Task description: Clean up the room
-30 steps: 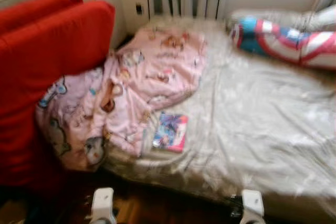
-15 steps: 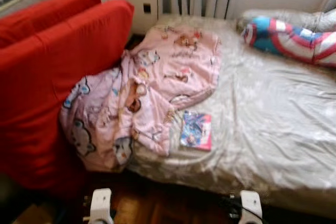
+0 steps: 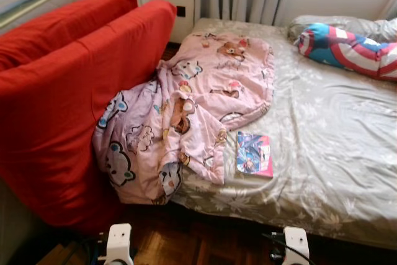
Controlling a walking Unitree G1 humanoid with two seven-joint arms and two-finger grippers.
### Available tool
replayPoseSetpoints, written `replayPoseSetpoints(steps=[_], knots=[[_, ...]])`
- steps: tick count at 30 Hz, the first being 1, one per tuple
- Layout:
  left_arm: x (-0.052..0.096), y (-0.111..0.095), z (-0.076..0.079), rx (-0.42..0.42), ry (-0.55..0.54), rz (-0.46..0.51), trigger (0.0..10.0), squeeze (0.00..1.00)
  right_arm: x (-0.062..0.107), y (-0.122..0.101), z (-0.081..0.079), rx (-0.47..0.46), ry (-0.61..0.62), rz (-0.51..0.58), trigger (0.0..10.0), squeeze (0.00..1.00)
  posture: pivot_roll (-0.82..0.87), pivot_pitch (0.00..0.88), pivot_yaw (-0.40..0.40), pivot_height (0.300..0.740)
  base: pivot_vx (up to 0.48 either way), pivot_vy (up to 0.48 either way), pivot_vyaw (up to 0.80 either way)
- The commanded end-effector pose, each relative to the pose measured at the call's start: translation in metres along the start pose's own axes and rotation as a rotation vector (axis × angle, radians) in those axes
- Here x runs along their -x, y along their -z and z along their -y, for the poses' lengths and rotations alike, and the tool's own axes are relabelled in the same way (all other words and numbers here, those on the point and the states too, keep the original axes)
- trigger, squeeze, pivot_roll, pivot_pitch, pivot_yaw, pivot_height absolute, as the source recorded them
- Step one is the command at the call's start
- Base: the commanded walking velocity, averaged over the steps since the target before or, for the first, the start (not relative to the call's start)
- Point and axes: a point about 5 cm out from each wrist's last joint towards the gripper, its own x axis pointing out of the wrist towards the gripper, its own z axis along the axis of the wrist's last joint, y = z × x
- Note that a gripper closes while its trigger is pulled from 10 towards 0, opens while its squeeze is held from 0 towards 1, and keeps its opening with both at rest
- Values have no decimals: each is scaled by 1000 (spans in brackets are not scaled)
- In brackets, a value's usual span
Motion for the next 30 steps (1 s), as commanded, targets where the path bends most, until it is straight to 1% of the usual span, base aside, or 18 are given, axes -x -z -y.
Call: replayPoseSetpoints(steps=[1,6,12,17,30], knots=[[1,6,1,-8,5,-21,10000,0,1,2,5,-3,12,-6,10000,0,-56,40,-8,740,0,0,0],[1,6,2,-7,7,-22,10000,0,1,2,5,0,12,-7,10000,0,-54,48,-8,740,0,0,0],[1,6,0,-13,5,-23,10000,0,3,8,14,-9,23,-16,10000,0,-55,64,4,740,0,0,0],[1,6,-1,-12,1,-22,10000,0,5,11,17,-16,27,-19,10000,0,-55,69,7,740,0,0,0],[2,8,0,-9,-2,-23,10000,0,5,12,16,-10,21,-17,10000,0,-56,73,1,740,0,0,0]])
